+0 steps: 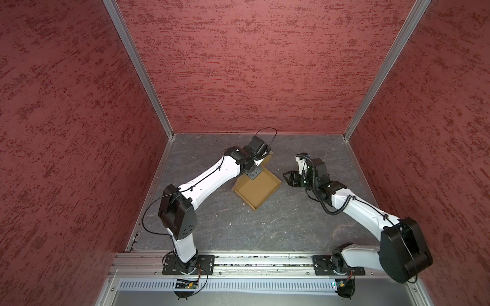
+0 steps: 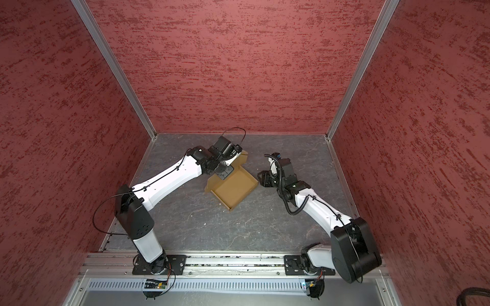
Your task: Fold the paper box
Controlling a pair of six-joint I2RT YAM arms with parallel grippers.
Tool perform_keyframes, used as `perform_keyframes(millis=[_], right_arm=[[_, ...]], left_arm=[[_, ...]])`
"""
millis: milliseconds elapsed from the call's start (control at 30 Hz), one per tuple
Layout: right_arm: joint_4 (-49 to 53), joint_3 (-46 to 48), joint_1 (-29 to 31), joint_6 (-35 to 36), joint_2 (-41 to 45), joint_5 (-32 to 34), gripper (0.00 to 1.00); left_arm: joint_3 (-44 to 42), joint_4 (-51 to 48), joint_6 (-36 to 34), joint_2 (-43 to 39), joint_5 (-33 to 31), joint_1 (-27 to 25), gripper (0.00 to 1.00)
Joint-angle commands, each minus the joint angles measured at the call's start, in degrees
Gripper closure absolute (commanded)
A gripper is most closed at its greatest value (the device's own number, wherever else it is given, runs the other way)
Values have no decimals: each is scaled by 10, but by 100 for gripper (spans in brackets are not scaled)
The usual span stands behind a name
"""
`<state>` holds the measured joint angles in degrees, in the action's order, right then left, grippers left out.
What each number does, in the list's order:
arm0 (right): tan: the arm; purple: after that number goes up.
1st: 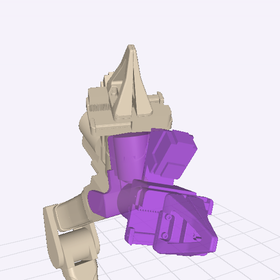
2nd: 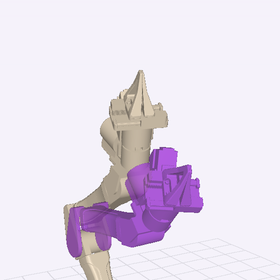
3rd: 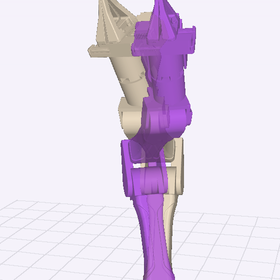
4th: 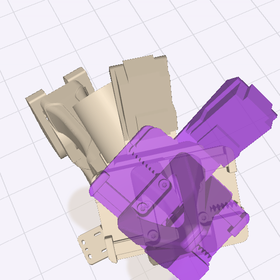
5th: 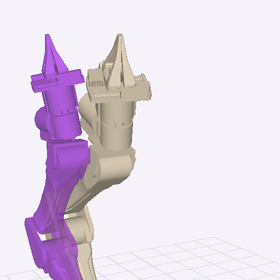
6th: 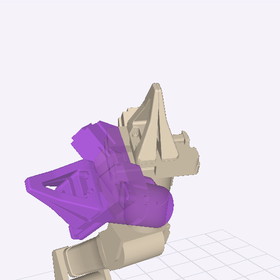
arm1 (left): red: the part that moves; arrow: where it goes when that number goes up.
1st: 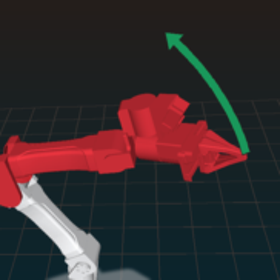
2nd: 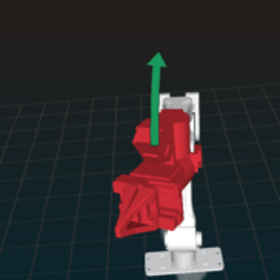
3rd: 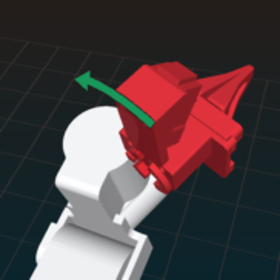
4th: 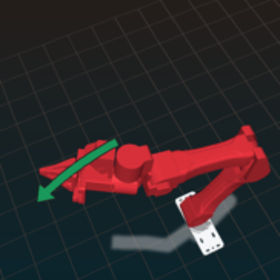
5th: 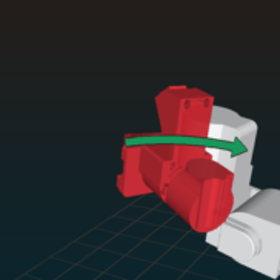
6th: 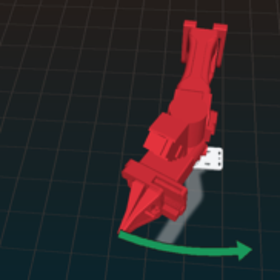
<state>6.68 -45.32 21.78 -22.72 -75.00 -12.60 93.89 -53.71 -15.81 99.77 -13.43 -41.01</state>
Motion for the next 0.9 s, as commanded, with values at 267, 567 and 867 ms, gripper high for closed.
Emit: perform_keyframes(millis=[267, 567, 867], right_arm=[[-1, 17, -27, -9, 27, 17, 46], [-3, 39, -74, -14, 46, 23, 45], [-17, 54, -97, -19, 39, 13, 45]], left_arm=[[15, 58, -85, 6, 62, -30, 95], [65, 11, -103, 46, 76, -49, 90], [74, 7, -99, 70, 63, -59, 73]])
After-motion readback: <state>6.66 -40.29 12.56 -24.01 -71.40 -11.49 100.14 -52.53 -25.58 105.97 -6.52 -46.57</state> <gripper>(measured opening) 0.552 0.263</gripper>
